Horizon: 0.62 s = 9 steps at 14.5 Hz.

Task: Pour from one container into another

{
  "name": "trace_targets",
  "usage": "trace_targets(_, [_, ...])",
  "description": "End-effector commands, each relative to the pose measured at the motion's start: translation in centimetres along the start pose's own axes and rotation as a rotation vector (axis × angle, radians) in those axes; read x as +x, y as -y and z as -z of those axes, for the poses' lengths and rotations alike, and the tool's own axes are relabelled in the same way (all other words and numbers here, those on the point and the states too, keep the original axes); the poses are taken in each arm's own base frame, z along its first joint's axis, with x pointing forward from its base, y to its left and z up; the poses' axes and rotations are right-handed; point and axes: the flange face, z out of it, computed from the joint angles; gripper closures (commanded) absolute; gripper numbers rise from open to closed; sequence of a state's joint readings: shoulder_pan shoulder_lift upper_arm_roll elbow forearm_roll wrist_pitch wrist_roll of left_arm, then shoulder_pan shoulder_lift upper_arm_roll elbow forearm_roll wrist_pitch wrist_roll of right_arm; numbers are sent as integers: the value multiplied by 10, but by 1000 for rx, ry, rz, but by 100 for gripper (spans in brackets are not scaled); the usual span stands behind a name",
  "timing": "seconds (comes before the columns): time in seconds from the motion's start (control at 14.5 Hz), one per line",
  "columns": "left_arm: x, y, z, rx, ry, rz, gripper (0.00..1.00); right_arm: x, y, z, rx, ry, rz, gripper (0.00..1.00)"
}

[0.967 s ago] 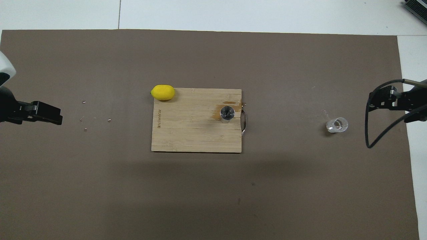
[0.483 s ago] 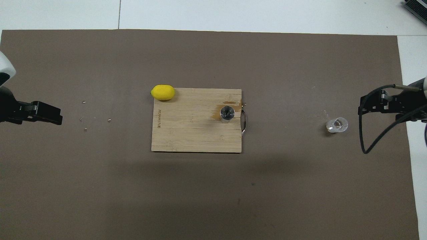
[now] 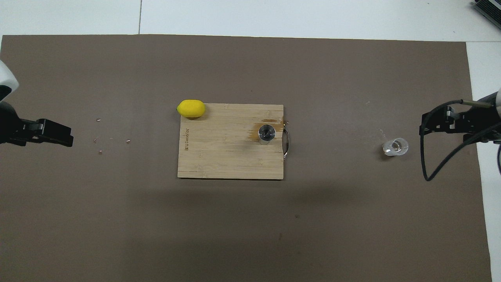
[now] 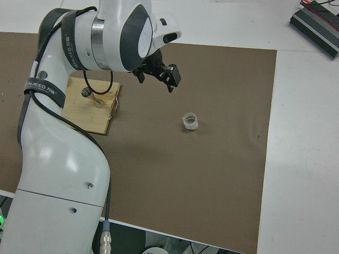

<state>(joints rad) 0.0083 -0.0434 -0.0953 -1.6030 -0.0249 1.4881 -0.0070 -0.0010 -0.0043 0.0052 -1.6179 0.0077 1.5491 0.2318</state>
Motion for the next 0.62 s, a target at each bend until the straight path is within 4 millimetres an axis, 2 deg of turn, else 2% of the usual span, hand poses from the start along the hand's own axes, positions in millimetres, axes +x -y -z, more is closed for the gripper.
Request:
trace_targets(0.0, [-8, 3, 2, 7, -7, -2, 0, -6, 1, 0, 0, -16, 33, 0])
trace_targets(0.41, [-3, 3, 6, 7, -57, 1, 0, -3, 1, 1, -16, -38, 36, 0])
trace_targets(0.55, [3, 3, 8, 7, -94, 1, 0, -6, 14, 2, -23, -41, 60, 0])
